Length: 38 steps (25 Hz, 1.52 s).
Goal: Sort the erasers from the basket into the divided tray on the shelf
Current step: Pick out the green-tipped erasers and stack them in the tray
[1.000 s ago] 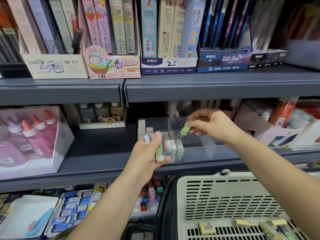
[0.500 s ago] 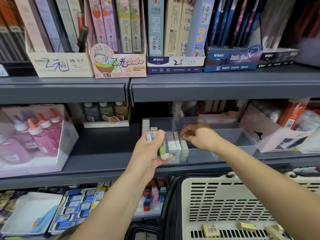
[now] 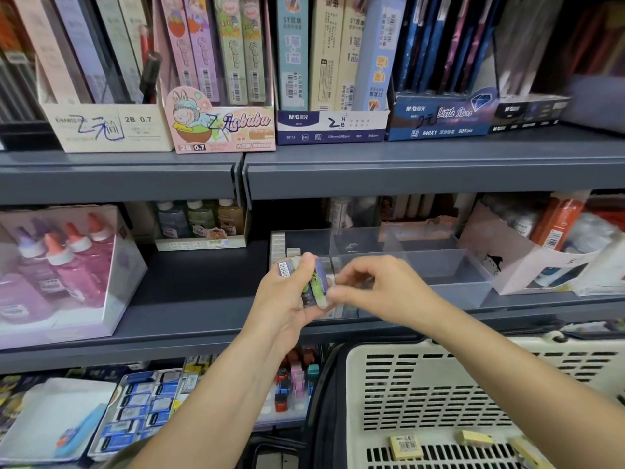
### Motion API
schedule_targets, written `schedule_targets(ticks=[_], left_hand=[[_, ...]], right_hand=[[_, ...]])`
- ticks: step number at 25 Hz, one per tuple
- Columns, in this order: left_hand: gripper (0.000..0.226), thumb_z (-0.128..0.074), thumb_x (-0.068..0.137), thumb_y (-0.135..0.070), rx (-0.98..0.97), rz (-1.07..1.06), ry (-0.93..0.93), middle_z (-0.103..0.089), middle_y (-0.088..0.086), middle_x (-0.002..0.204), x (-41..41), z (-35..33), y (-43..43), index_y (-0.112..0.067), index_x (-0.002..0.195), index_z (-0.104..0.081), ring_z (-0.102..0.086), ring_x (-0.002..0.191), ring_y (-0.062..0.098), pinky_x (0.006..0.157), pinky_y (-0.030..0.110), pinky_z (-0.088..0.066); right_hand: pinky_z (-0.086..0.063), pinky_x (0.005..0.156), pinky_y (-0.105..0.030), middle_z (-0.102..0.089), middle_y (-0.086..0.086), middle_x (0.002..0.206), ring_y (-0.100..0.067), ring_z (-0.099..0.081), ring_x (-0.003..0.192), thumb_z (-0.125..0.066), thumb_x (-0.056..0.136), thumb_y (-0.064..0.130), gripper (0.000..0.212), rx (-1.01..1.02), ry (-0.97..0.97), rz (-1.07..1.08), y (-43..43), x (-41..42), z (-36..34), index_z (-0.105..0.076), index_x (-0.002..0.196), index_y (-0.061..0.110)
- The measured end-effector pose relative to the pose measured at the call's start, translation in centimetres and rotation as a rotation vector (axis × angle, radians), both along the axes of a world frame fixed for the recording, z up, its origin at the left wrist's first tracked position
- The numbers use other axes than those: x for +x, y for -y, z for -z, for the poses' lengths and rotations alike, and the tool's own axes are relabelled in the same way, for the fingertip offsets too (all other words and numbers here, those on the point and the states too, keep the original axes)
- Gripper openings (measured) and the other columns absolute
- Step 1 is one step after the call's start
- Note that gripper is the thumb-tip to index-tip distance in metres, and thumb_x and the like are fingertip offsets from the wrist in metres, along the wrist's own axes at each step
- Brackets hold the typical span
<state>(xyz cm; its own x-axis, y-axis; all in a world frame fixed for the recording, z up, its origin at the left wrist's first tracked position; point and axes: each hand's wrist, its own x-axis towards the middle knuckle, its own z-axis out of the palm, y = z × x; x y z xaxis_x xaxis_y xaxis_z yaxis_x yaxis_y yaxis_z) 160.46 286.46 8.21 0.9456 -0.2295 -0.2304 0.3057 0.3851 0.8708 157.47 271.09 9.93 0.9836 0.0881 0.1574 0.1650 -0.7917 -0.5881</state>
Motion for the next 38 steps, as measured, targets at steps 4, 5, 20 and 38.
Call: schedule_targets(ticks=[4,5,20,38], left_hand=[[0.023,-0.059,0.089,-0.024,-0.091,0.006,-0.072,-0.069,0.019,0.091,-0.3,-0.1,0.3,-0.006,0.103,-0.057,-0.071,0.078,0.026,0.059,0.039,-0.059],[0.024,-0.058,0.089,-0.023,-0.106,0.003,-0.079,-0.069,0.02,0.091,-0.4,-0.1,0.4,-0.004,0.105,-0.056,-0.071,0.079,0.028,0.06,0.04,-0.059],[0.016,-0.053,0.093,-0.015,-0.035,0.01,-0.137,-0.052,0.003,0.055,-0.5,-0.7,0.6,-0.01,0.078,-0.051,-0.047,0.049,0.013,0.035,0.018,-0.034],[0.012,-0.055,0.092,-0.012,0.103,0.055,-0.03,-0.068,0.011,0.092,-0.5,-0.4,1.0,-0.006,0.103,-0.058,-0.068,0.086,0.019,0.061,0.029,-0.059]], right_hand=[[-0.046,0.068,-0.013,-0.064,0.016,0.075,-0.001,-0.06,0.075,-0.074,0.074,0.039,0.014,0.021,-0.008,0.001,-0.1,-0.3,-0.1,-0.066,0.08,0.029],[-0.044,0.067,-0.013,-0.063,0.017,0.073,0.0,-0.059,0.073,-0.073,0.075,0.036,0.01,0.033,0.0,0.01,-0.1,-0.4,-0.1,-0.066,0.076,0.03],[-0.05,0.086,-0.029,-0.07,-0.001,0.092,-0.018,-0.064,0.09,-0.064,0.085,0.019,0.007,0.107,0.099,0.274,3.9,4.2,-1.8,-0.066,0.091,0.023],[-0.048,0.085,-0.023,-0.068,0.001,0.106,-0.017,-0.062,0.097,-0.049,0.093,0.014,0.023,-0.107,-0.107,0.101,3.0,5.5,2.3,-0.064,0.111,0.019]])
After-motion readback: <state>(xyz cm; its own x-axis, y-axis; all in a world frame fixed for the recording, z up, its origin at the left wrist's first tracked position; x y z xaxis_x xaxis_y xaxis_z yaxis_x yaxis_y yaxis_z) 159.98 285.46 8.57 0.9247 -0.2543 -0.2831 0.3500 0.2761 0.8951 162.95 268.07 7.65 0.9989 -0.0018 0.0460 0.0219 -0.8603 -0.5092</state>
